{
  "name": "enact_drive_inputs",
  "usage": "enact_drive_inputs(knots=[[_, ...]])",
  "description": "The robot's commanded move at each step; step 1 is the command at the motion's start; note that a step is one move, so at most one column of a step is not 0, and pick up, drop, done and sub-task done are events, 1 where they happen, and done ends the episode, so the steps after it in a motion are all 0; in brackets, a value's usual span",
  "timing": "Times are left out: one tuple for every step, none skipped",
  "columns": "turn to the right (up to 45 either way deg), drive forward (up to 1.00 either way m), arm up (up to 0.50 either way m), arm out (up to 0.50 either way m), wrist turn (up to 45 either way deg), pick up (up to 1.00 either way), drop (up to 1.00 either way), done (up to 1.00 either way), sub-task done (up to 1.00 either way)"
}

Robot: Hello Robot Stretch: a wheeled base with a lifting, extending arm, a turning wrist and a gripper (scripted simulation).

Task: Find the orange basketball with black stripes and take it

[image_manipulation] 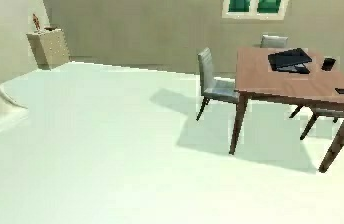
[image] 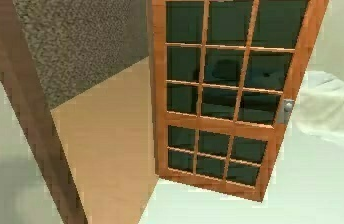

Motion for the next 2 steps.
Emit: enact_drive_inputs(knots=[[0.0,0.7,0.0,0.0,0.0,0.0,0.0,0.0,0.0],[-6.0,0.0,0.0,0.0,0.0,0.0,0.0,0.0,0.0]])
